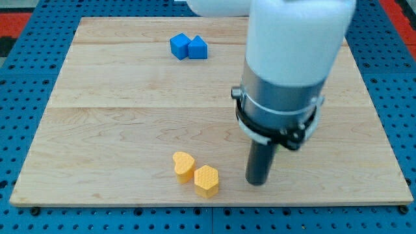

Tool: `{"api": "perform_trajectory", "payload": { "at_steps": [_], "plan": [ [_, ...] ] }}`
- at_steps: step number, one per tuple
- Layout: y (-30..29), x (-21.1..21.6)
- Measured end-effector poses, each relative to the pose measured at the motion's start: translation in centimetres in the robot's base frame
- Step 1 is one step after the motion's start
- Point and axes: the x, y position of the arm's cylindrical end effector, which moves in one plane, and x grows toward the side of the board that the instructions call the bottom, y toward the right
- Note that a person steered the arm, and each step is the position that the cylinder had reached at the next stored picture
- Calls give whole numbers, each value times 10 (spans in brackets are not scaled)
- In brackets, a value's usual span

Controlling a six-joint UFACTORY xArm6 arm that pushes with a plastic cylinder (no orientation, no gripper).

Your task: Move yellow hexagon into yellow heart

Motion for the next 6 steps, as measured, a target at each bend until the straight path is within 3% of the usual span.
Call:
{"api": "perform_trajectory", "payload": {
  "at_steps": [2, 5, 6],
  "plan": [
    [-5, 21],
    [-132, -3],
    [-138, -11]
  ]
}}
